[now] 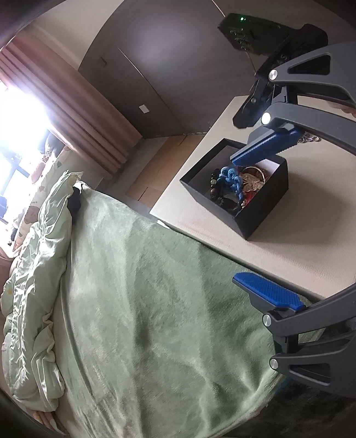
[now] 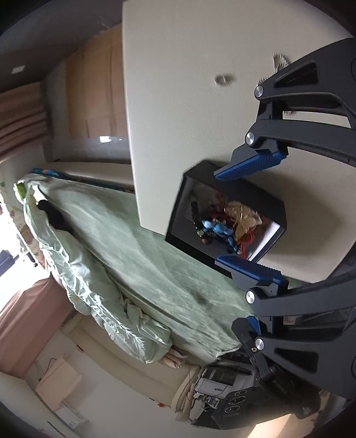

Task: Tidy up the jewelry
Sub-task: 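Carry the gold butterfly into the black box and open the right gripper, then grasp the small silver ring with the left gripper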

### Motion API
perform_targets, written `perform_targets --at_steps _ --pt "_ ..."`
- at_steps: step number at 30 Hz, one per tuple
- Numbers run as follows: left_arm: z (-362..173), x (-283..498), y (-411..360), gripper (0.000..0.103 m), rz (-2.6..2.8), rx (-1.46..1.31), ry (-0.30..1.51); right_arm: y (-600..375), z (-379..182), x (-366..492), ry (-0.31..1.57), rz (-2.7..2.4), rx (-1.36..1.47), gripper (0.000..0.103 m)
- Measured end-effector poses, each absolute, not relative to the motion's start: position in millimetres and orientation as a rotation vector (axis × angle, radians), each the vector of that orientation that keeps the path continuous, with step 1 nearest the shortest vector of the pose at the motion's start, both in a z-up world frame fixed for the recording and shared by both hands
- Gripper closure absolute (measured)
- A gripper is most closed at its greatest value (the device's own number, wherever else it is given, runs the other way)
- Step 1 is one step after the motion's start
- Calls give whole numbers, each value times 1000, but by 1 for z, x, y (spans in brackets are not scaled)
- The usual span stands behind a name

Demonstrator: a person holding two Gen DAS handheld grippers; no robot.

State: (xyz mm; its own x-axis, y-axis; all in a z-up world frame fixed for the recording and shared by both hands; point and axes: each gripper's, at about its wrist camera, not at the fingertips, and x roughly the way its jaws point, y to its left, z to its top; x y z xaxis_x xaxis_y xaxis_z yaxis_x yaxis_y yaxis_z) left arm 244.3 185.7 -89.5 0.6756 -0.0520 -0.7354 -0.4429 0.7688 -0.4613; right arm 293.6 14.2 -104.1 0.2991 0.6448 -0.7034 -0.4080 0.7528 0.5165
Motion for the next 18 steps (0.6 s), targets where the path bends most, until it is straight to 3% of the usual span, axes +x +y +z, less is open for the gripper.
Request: perform_targets --at_steps 18 --pt "-85 275 109 26 99 -588 839 -82 -105 297 1054 572 314 45"
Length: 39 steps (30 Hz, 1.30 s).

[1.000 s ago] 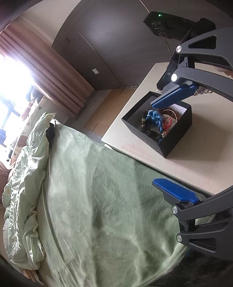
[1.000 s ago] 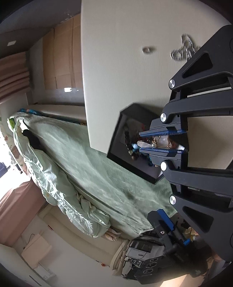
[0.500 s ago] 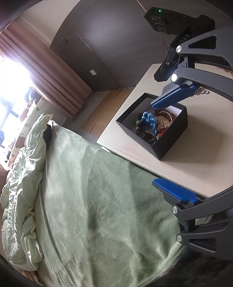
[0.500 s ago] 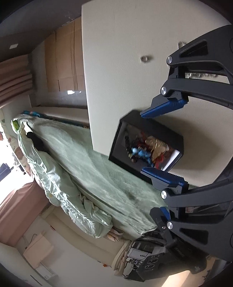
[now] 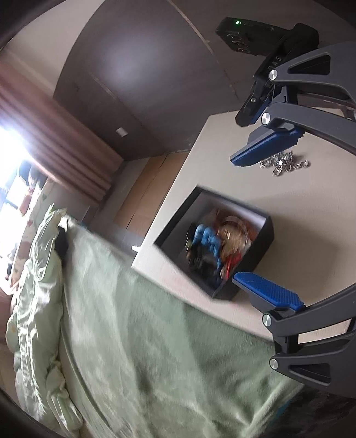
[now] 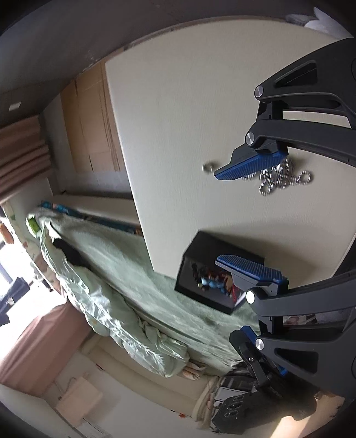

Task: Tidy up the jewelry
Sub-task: 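Grasp the small silver ring with the left gripper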

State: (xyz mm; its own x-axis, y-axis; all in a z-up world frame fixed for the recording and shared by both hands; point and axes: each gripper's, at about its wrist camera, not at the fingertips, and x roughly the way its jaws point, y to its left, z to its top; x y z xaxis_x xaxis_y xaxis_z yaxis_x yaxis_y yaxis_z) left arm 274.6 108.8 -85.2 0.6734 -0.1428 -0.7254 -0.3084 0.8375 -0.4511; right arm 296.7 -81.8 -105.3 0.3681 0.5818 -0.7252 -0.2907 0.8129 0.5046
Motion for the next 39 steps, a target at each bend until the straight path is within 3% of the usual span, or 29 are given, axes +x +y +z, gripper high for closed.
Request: perform_targets --at_steps 11,19,28,39 --pt "-89 303 49 30 -19 -515 884 -132 -113 296 1059 480 346 45" --pt "-104 335 14 42 -65 -444 950 -161 -116 297 1056 400 349 45" --pt "-136 381 -20 65 -89 -333 1035 -185 -125 302 1065 310 321 45" --pt "-167 418 -39 70 -62 -219 1084 -183 -127 306 1068 286 243 45"
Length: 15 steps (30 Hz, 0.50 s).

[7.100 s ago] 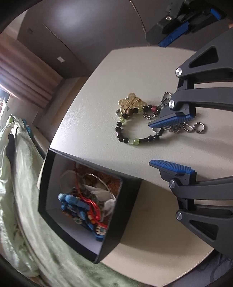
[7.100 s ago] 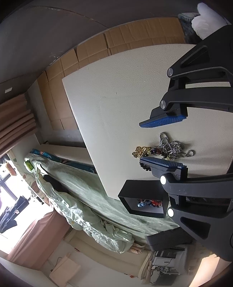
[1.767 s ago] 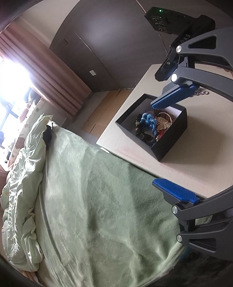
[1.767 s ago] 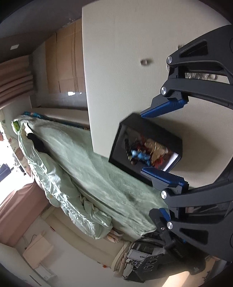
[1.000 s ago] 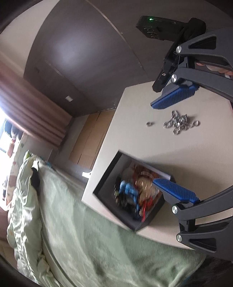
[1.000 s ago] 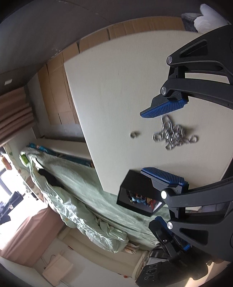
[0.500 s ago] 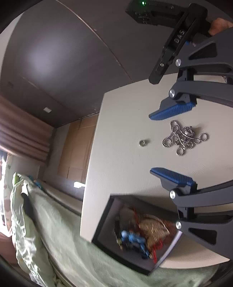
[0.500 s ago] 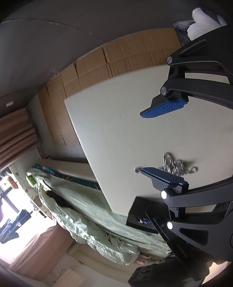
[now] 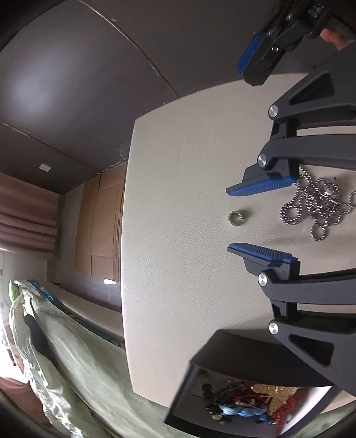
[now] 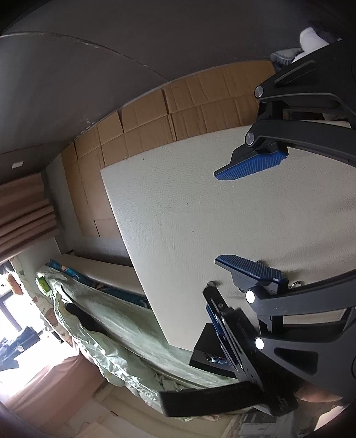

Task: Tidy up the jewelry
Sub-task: 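Grasp the small silver ring with the left gripper, then carry the ring into the box with the left gripper while the right gripper grasps the silver ball chain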

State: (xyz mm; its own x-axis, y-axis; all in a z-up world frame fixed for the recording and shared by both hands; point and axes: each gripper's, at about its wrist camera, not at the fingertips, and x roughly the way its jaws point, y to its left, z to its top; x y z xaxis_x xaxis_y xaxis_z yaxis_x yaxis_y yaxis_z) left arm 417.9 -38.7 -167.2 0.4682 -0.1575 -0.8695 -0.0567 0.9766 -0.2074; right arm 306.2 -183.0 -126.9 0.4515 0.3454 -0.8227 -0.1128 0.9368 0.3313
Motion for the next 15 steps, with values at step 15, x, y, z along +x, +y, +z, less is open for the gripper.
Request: perform_targets --at_steps 15 --pt "-178 423 -55 92 -4 -84 1076 -196 -128 309 1073 256 272 45"
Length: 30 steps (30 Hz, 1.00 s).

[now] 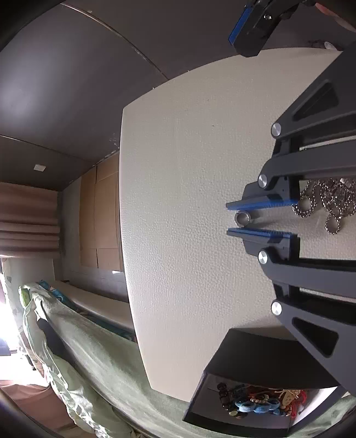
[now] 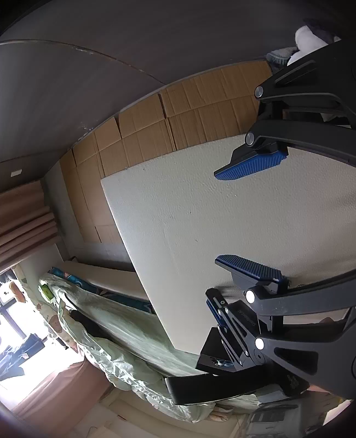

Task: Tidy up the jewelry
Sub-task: 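Carry the ring into the box with the left gripper while the right gripper grasps the silver ball chain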

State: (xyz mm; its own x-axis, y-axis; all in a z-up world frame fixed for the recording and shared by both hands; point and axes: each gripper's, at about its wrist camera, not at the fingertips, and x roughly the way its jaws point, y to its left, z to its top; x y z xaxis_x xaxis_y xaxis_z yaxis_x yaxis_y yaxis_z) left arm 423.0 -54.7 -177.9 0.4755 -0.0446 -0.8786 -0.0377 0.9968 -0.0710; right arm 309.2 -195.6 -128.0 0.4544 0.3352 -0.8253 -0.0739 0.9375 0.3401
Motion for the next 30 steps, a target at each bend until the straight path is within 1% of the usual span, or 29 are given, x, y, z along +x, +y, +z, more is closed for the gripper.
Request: perform_targets --at_steps 3,7,16,27,29,30 --pt "-179 422 -59 93 -9 -38 1073 -197 -127 309 1071 255 281 45" --pt "-171 417 -50 93 -9 -72 1063 -194 -127 309 1073 282 270 45" --pt "-124 390 -18 93 16 -127 974 -144 -134 294 1110 434 89 45" --pt "-96 352 17 93 26 -195 942 -101 -145 276 1113 534 -47 44" --pt "-90 344 23 93 30 -209 933 -93 -146 271 1095 545 -84 24" --pt "-88 340 26 93 32 -214 929 -90 -147 268 1082 541 -106 22"
